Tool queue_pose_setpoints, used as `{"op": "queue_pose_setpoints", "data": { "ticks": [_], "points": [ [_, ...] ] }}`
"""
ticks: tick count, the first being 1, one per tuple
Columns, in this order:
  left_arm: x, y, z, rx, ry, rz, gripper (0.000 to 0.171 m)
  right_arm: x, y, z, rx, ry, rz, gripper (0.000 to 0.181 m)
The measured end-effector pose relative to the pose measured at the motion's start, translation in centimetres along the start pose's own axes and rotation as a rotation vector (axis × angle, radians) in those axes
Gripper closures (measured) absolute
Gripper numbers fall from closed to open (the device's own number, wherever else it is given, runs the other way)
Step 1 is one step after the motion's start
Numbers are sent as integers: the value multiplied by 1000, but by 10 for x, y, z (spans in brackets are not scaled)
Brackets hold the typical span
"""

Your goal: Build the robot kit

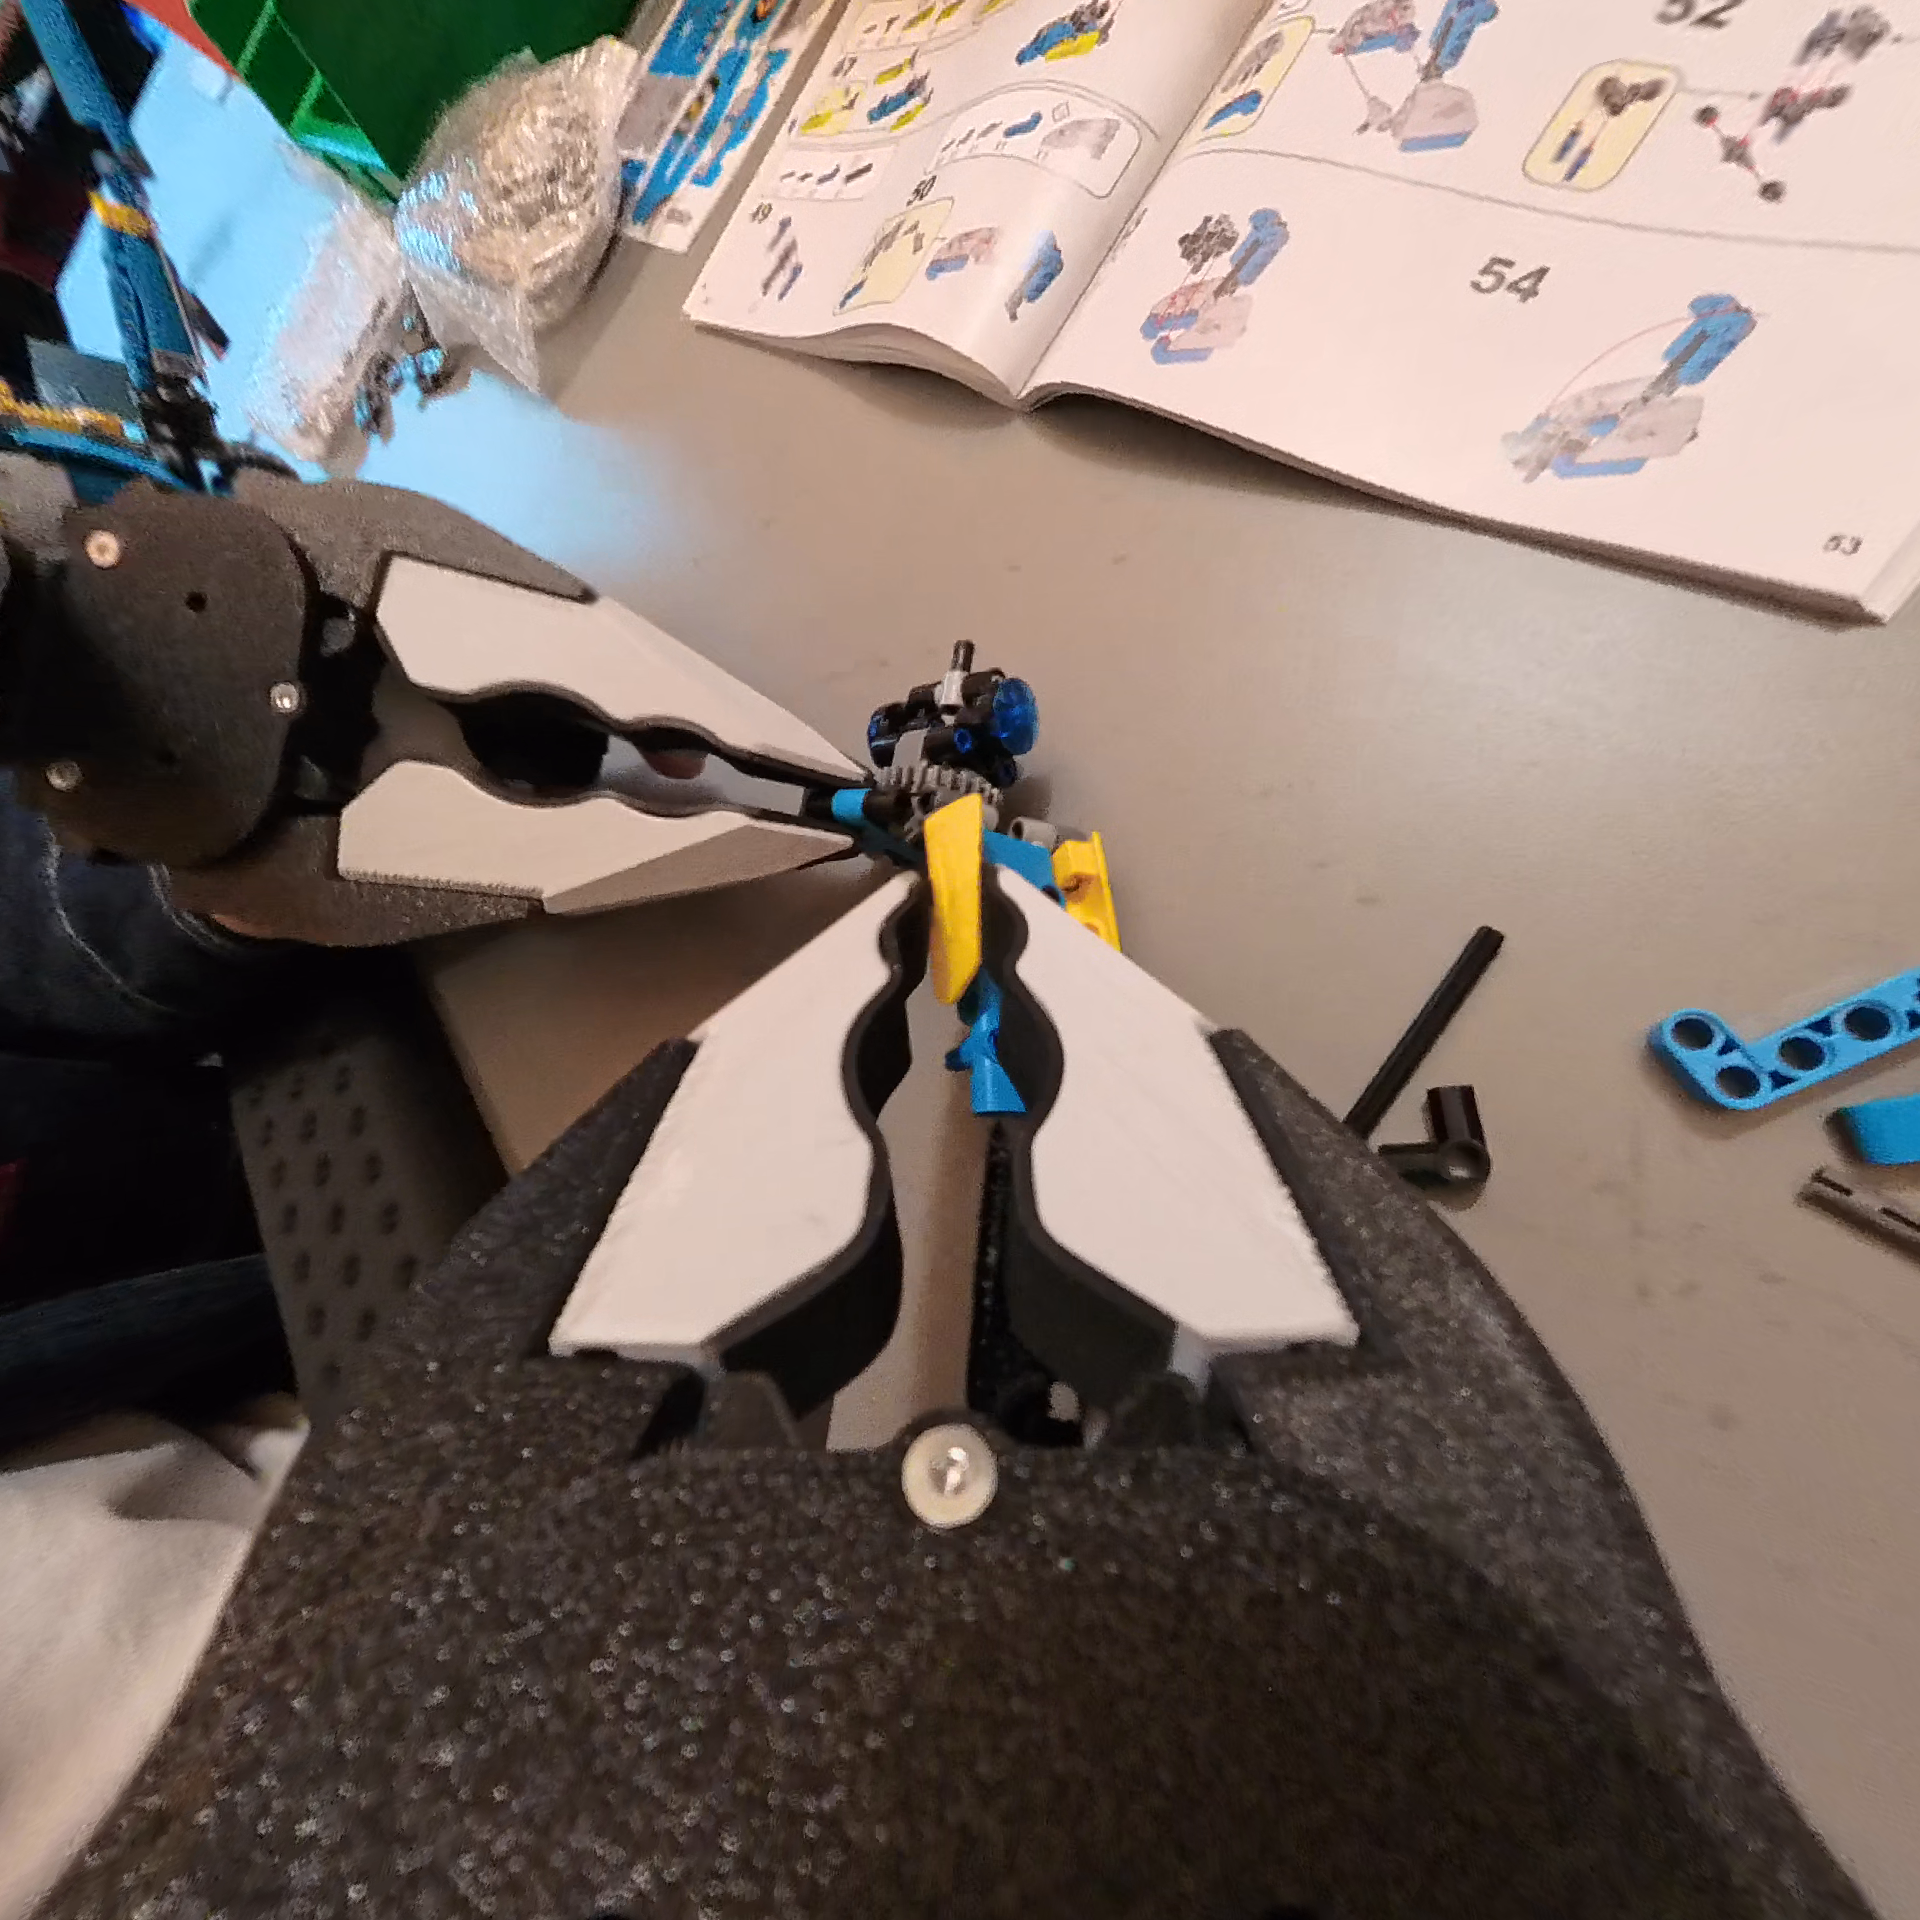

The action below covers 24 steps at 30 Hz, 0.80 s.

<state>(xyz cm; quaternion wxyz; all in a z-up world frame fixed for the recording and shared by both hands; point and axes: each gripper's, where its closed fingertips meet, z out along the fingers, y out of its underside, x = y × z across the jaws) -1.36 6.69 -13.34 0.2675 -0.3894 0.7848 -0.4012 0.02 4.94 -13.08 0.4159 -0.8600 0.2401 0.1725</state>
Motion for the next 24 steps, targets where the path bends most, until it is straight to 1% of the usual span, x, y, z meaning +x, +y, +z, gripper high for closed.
{"op": "queue_pose_setpoints", "data": {
  "ticks": [3, 5, 7, 12, 14, 16, 18, 20, 21, 23, 24],
  "points": [
    [1, 0, 0, 1, -3, 4, 164, 5, -6, -2, 75, -40, 90, 173],
    [-1, 0, 0, -1, -19, 10, 164, 0, -2, 2, 73, -122, 166, 173],
    [-1, 0, 1, 1, -21, 7, 164, -1, 0, 1, 79, -146, 192, 174],
    [-1, -1, 2, 2, -16, -2, 164, 0, 0, 1, 68, -172, 173, 173],
    [-1, -1, 2, 2, -7, -9, 164, 1, 1, 1, 56, -161, 101, 170],
    [0, -1, 2, 3, -1, -5, 164, 5, 1, 2, 46, -115, 22, 159],
    [2, -1, 2, 4, 2, 4, 164, 2, 1, 4, 30, -104, -57, 155],
    [2, -1, 2, 4, 5, 10, 164, 6, 3, 8, 2, -68, -95, 162],
    [3, -2, 2, 5, 6, 9, 164, 4, 1, 6, 4, -76, -94, 169],
    [2, -1, 2, 5, 6, 3, 164, 4, -6, 2, 43, -92, -61, 171],
    [2, -1, 2, 6, 10, -1, 164, 3, -5, 1, 35, -123, -24, 171]
  ]
}}
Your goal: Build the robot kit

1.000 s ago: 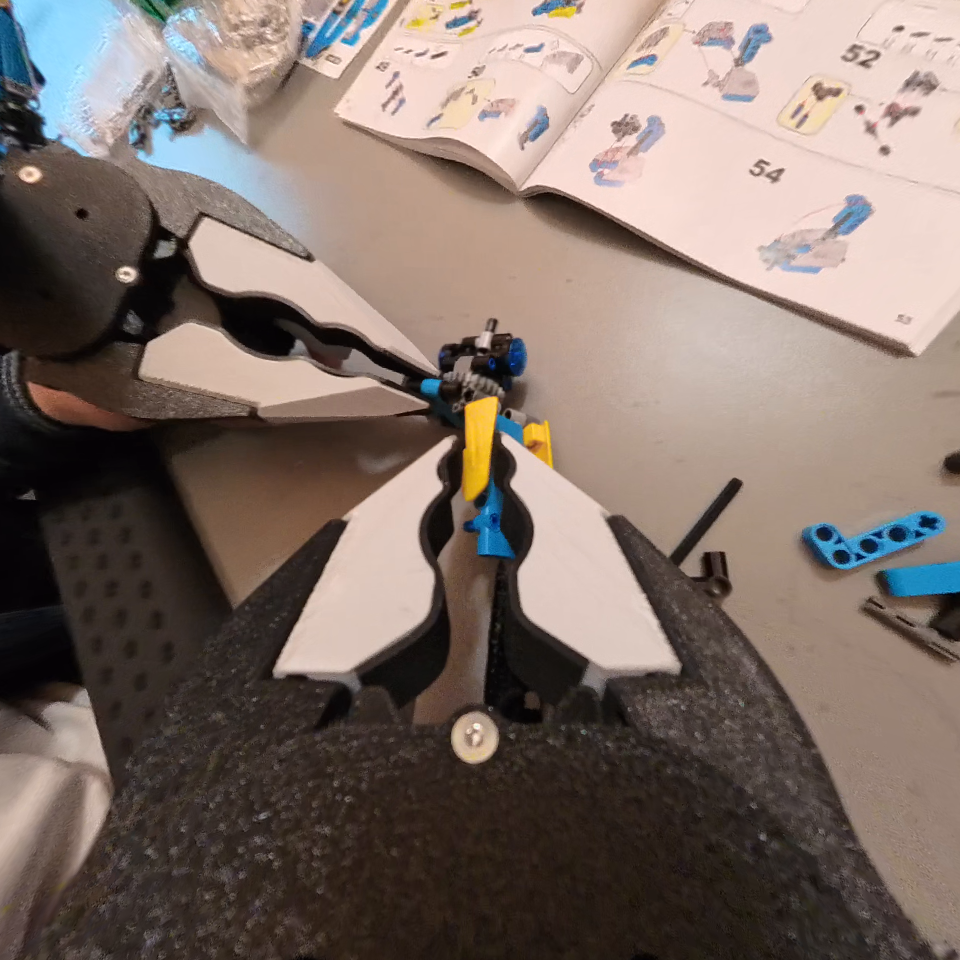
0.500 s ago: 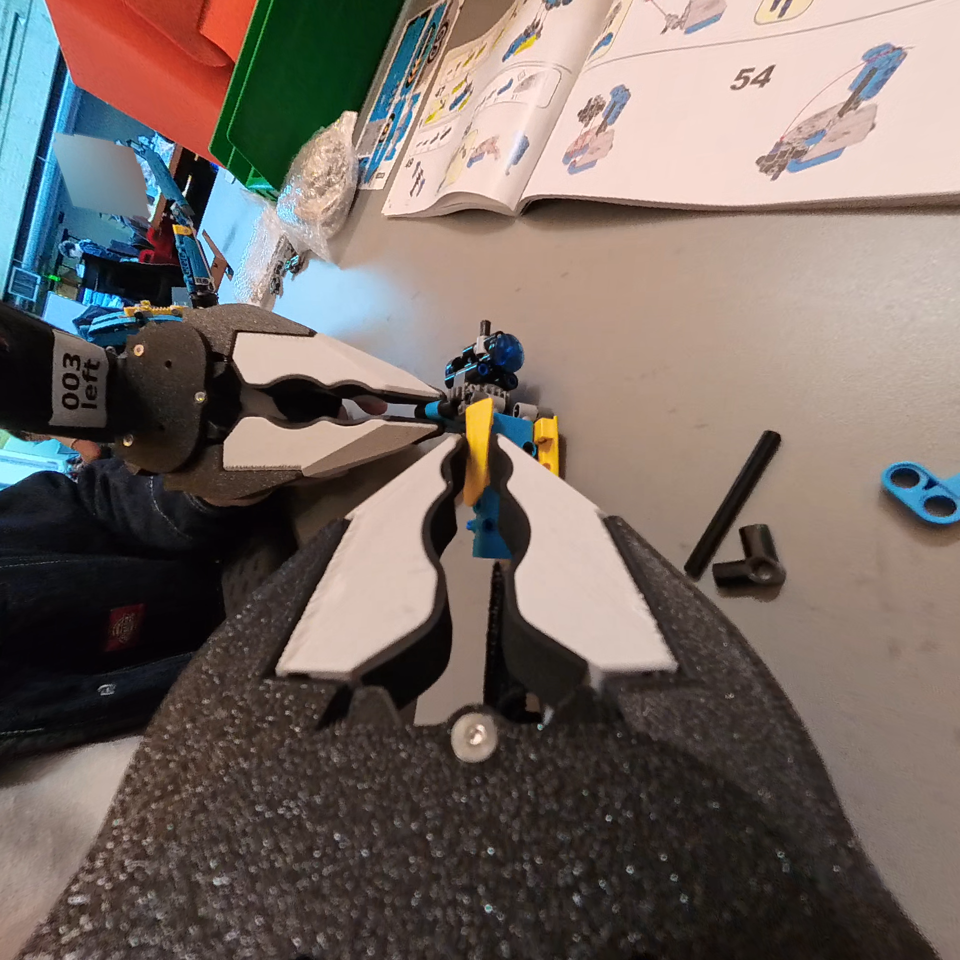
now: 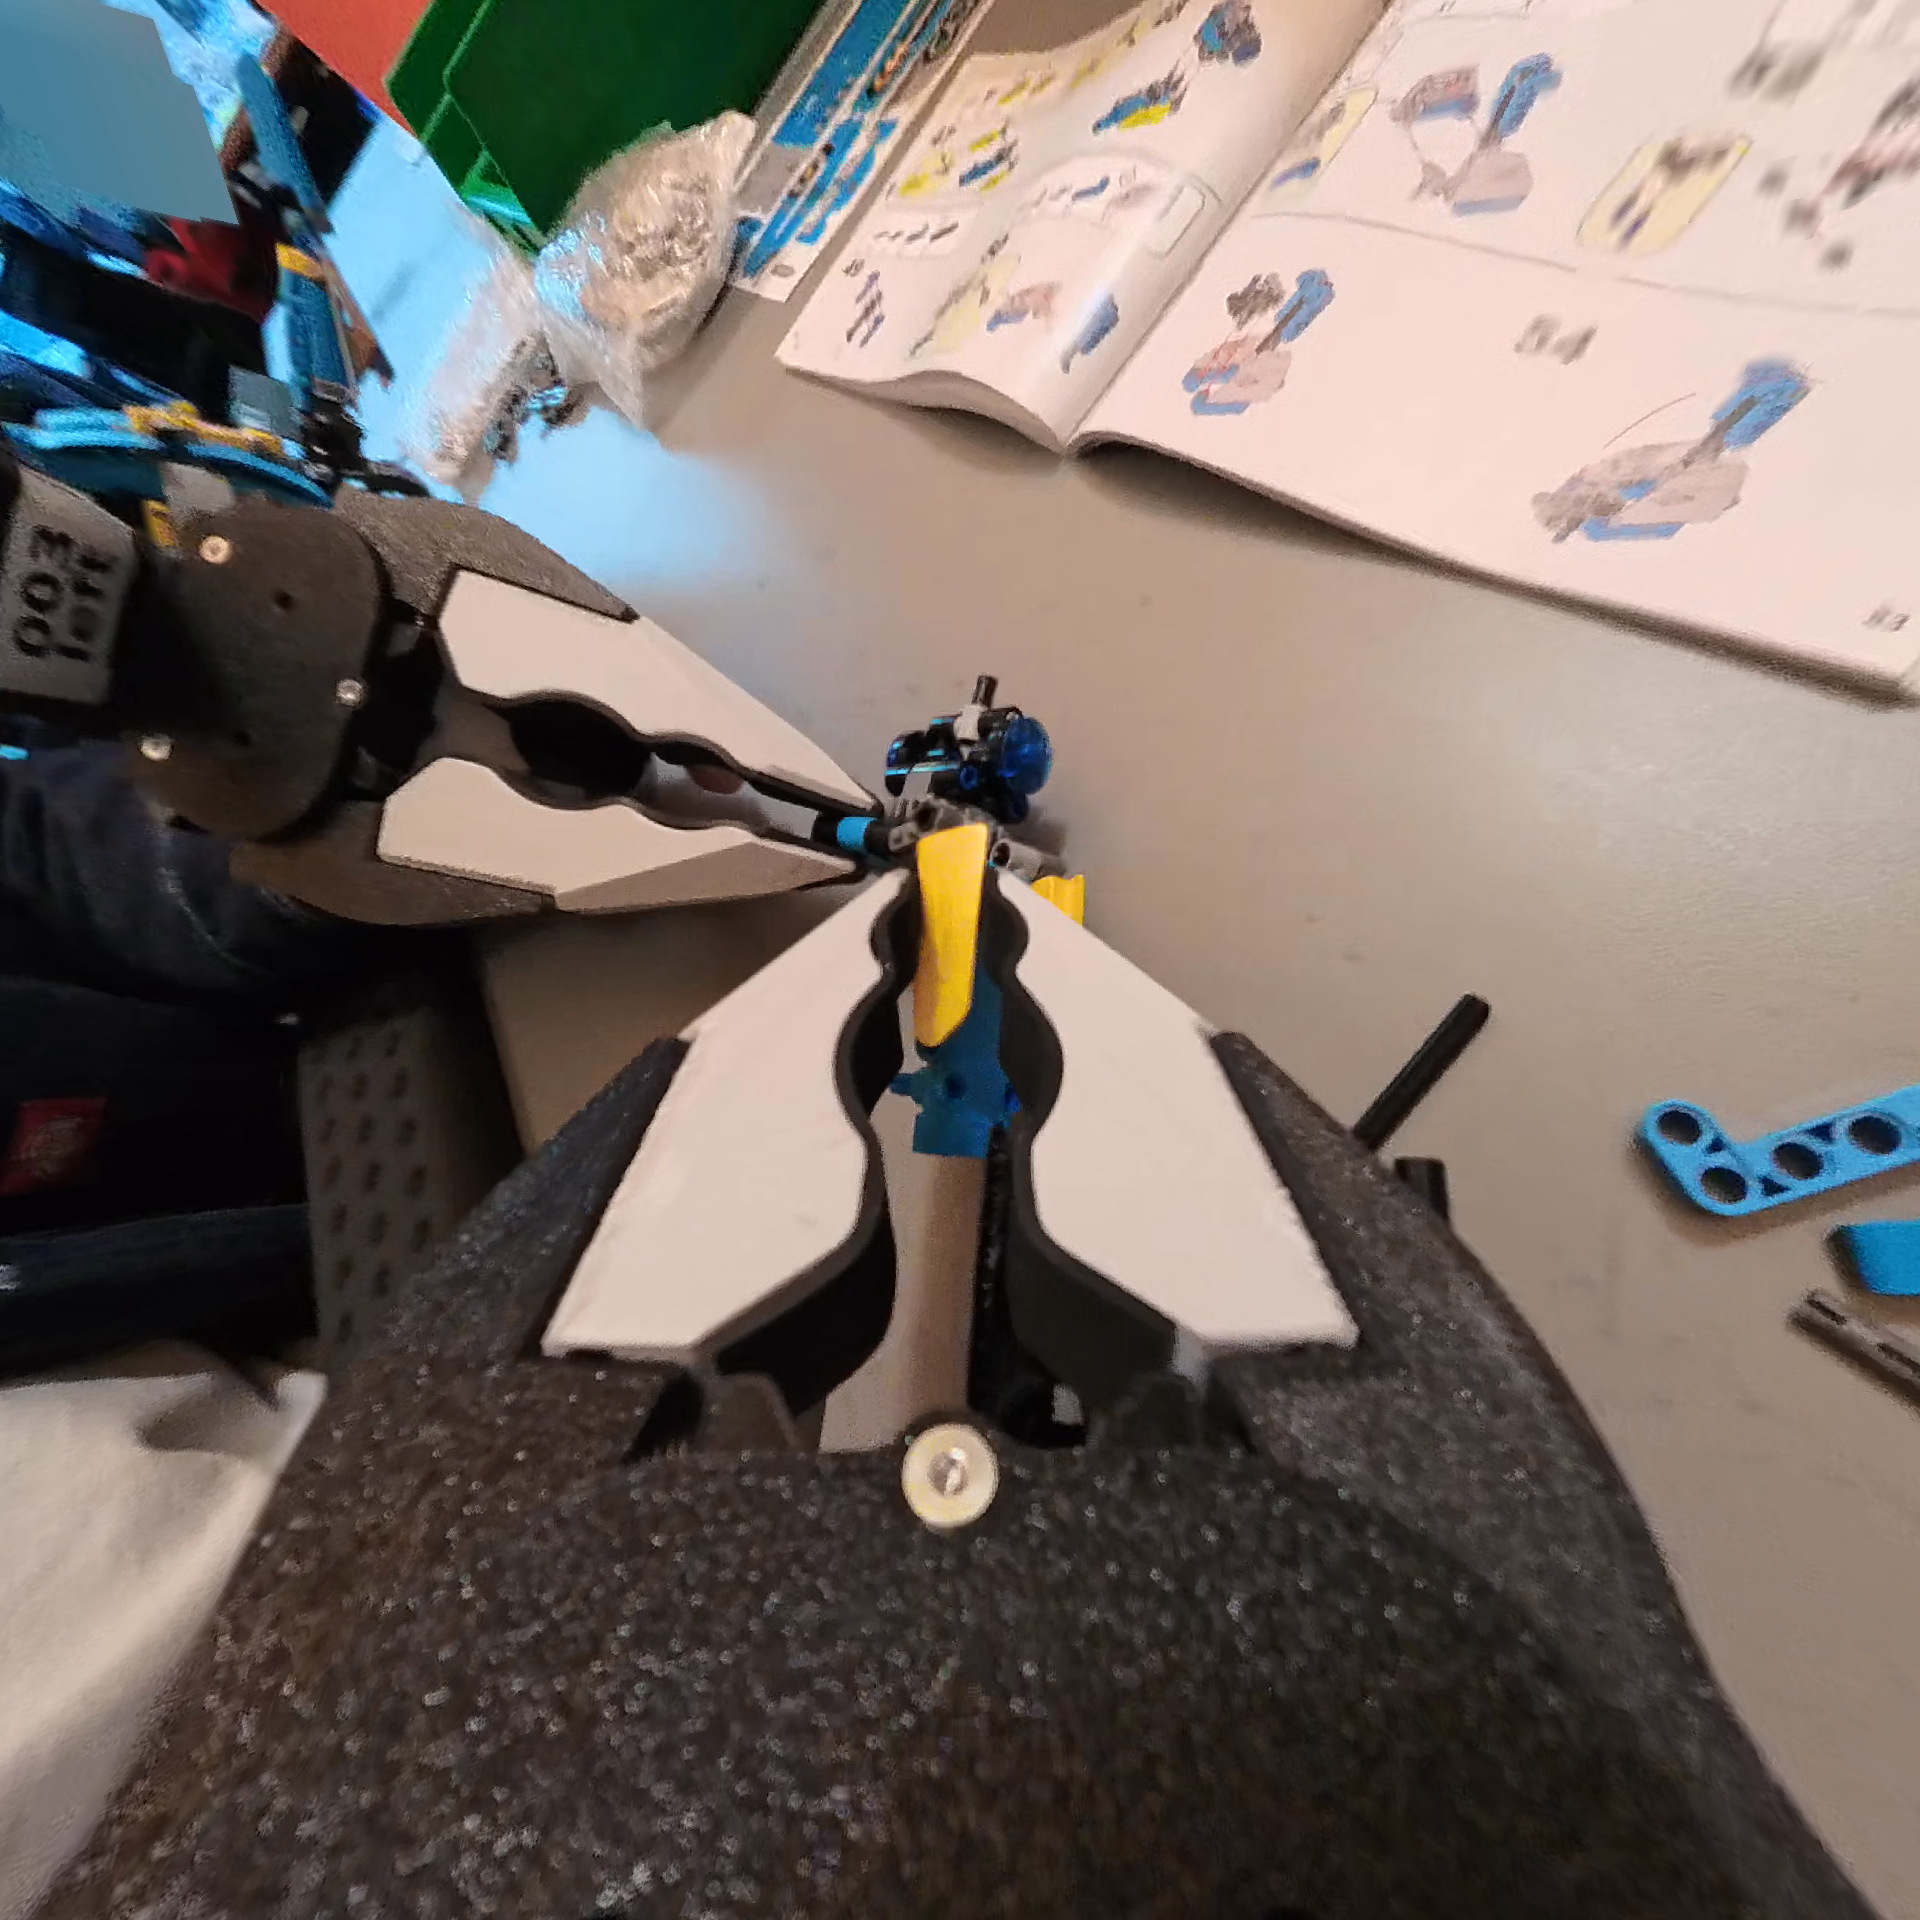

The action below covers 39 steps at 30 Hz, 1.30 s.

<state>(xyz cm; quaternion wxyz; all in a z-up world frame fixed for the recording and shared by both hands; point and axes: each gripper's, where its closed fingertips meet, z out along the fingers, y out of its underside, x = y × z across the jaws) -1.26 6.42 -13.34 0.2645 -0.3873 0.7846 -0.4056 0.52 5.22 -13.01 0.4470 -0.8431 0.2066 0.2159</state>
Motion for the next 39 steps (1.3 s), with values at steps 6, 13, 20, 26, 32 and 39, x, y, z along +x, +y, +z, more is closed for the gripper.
{"op": "queue_pose_setpoints", "data": {
  "ticks": [6, 13, 20, 26, 32, 39],
  "points": [
    [0, 0, 0, 2, -3, 6, 164, 3, 4, 4, 19, -128, 250, 171],
    [-1, -1, 2, -1, -35, 11, 164, 0, 4, 7, -28, 8, 111, 171],
    [-4, -3, 4, -4, -23, -85, 165, 2, 2, 6, -36, 26, 147, 171],
    [-6, -5, 7, -4, -85, -80, 165, 3, 2, 5, -14, -56, 280, 172],
    [-8, -6, 8, 10, -33, -220, 166, 5, 0, 5, -38, -64, 266, 172],
    [-7, -6, 10, -2, -39, -121, 165, 21, -3, 6, -46, 74, 90, 159]
  ]
}}
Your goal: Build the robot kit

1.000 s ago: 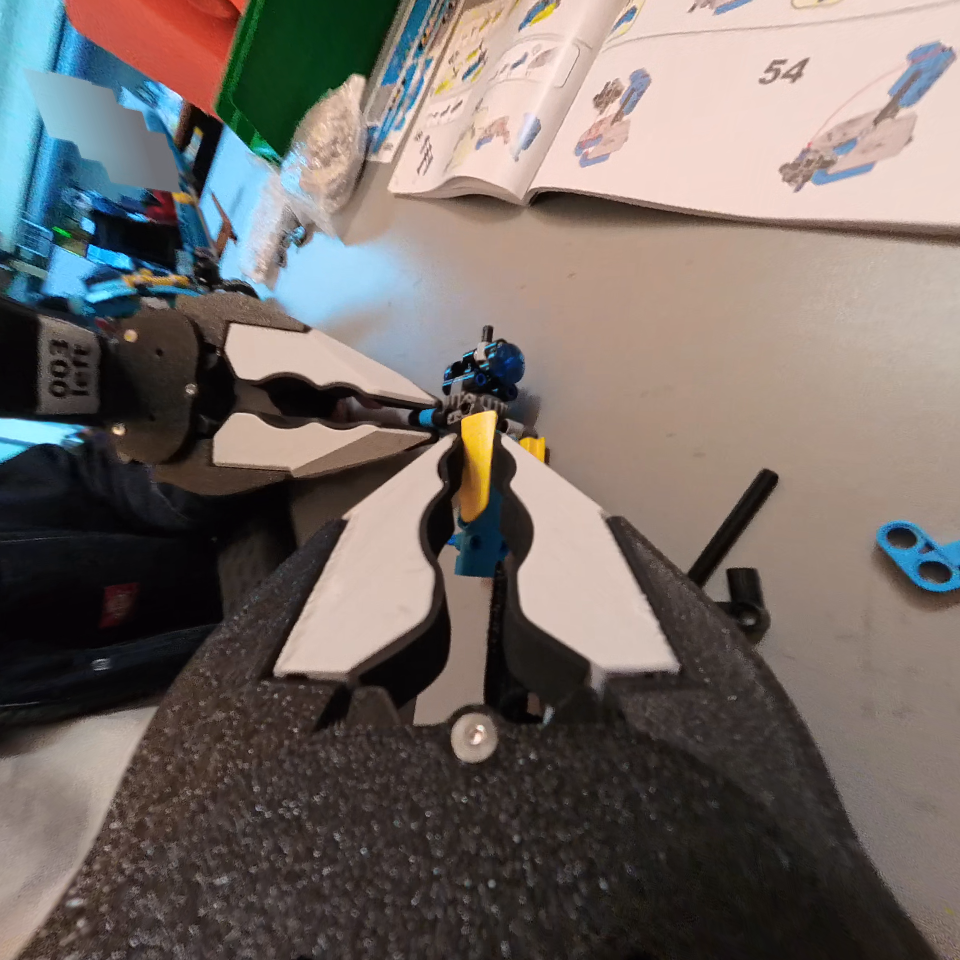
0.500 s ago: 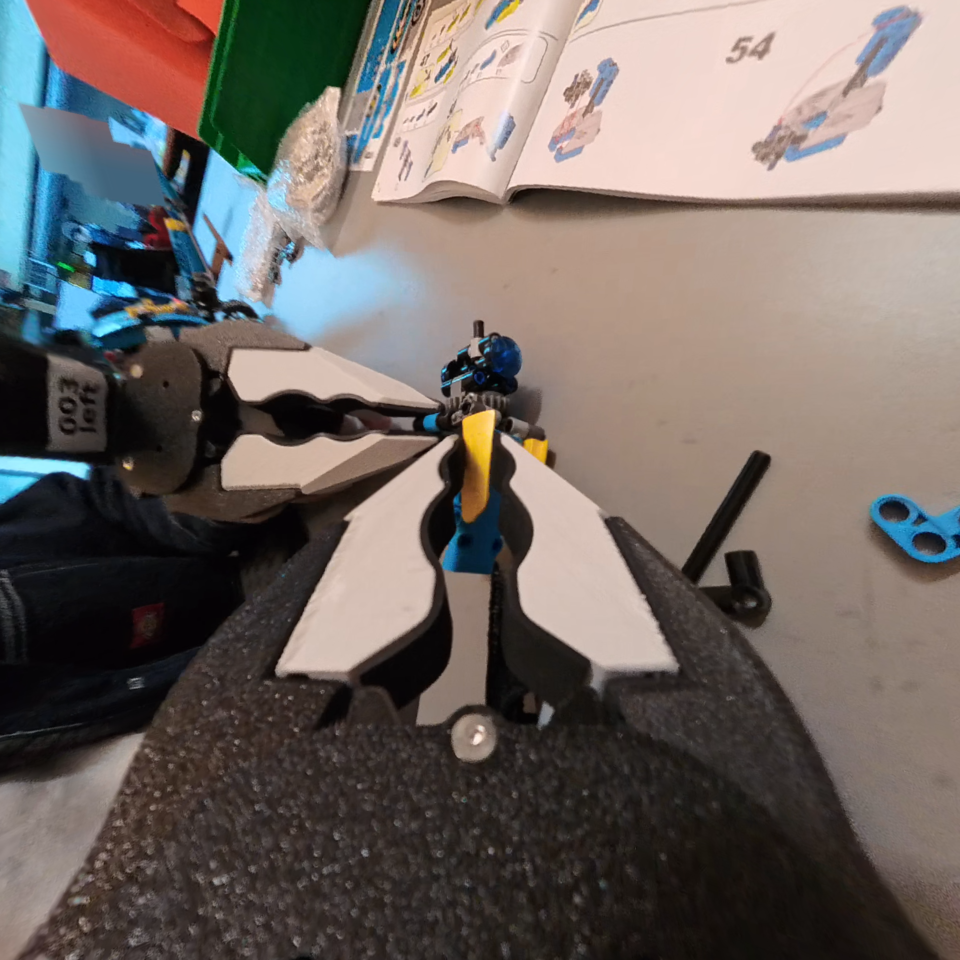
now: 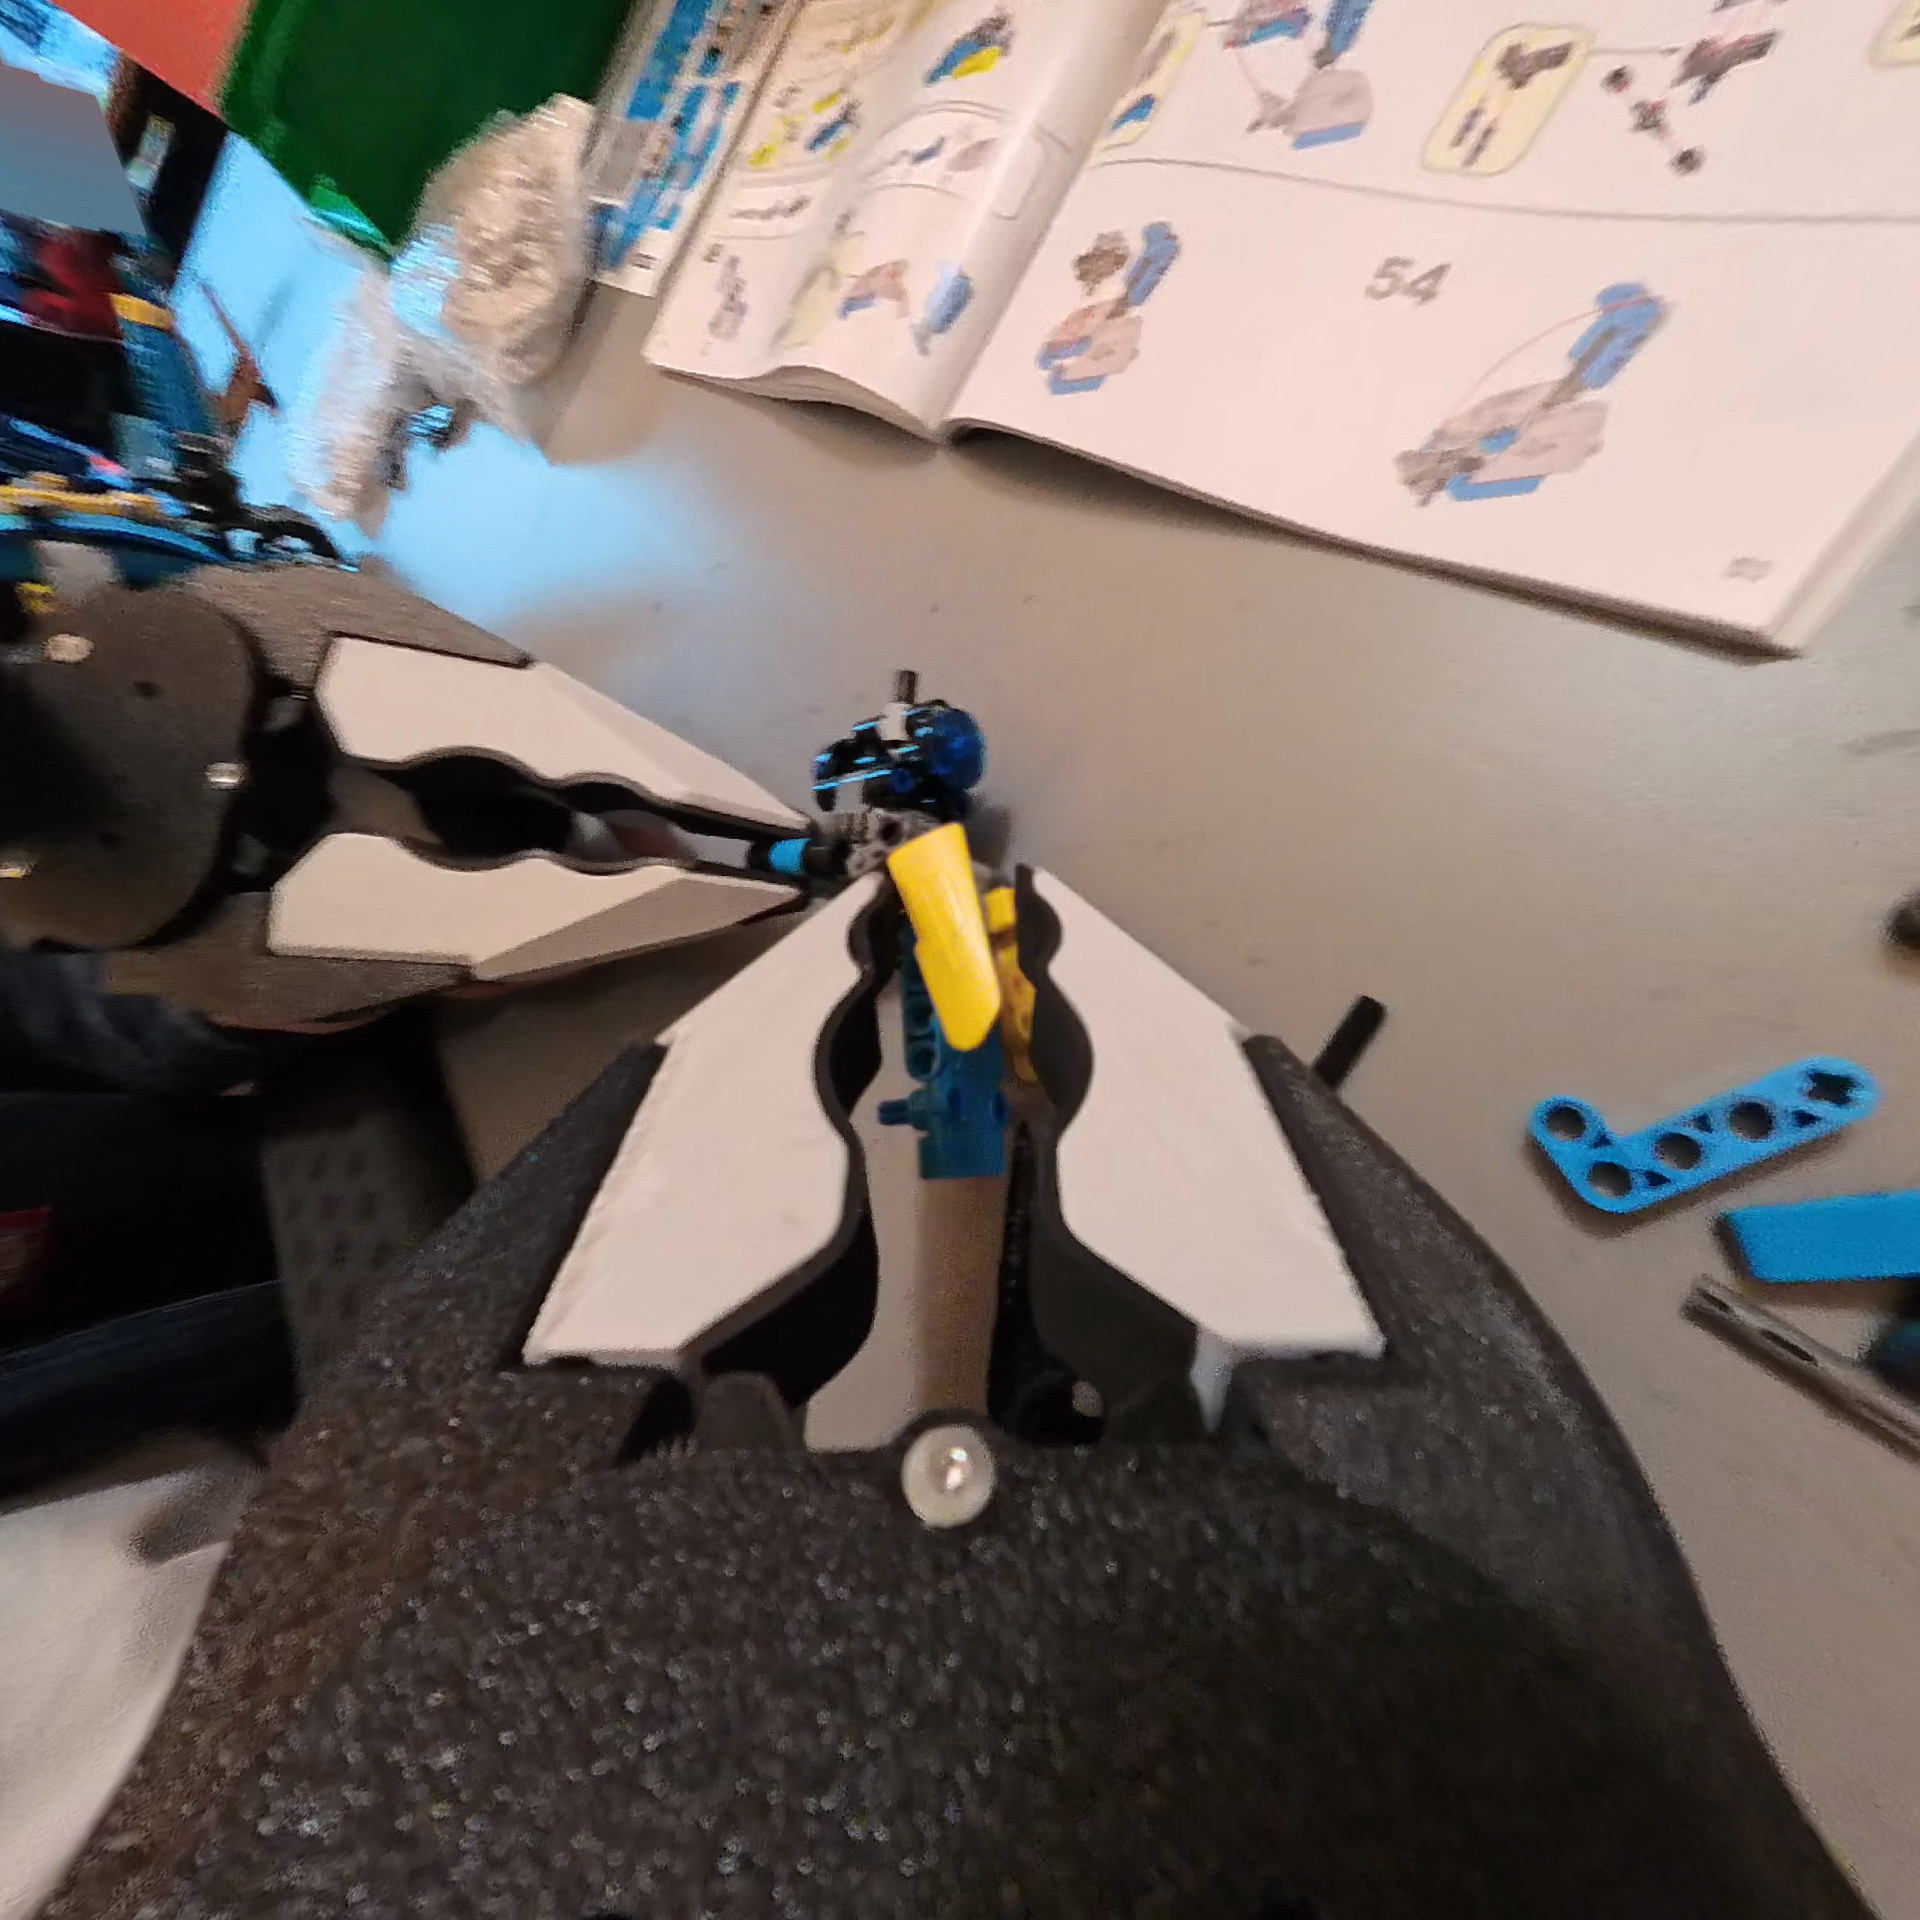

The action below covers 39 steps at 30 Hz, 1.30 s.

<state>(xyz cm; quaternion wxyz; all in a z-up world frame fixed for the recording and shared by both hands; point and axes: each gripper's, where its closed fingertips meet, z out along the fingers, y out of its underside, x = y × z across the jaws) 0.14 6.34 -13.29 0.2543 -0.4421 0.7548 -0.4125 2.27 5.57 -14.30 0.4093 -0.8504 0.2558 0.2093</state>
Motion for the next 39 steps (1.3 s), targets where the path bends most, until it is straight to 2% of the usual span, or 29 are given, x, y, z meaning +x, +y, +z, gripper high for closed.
{"op": "queue_pose_setpoints", "data": {
  "ticks": [1, 3, 4, 7, 13, 19, 24, 28, 33, 36, 39],
  "points": [
    [0, 0, 0, 0, -3, 5, 165, 3, 1, 0, -2, 17, -15, 156],
    [0, 0, 0, 0, -5, 10, 165, -10, -1, -4, 18, -70, -5, 167],
    [0, 0, 0, 0, -3, 7, 165, -10, -3, -6, 32, -82, 6, 167],
    [0, 0, 0, 0, 0, 14, 165, -11, -2, -10, 31, -76, -42, 168],
    [5, 1, 0, 0, -6, 87, 165, -11, -5, -6, 25, 81, -301, 169],
    [3, 1, -1, -1, 17, 59, 165, -4, 2, -8, -60, 314, -691, 171],
    [3, 2, -2, 1, 41, 82, 164, -13, 4, -19, -9, 270, -703, 156],
    [2, 4, -6, 1, 54, 107, 164, -15, 14, -20, -41, 313, -855, 146],
    [-3, 6, -8, -1, 67, 92, 164, 5, 22, -13, -120, 519, -990, 156],
    [-8, 9, -7, -20, 47, 78, 162, 13, 17, -15, -128, 627, -1083, 170],
    [-10, 10, -8, -30, 42, 60, 157, 3, 8, -19, -35, 572, -1018, 171]
  ]
}}
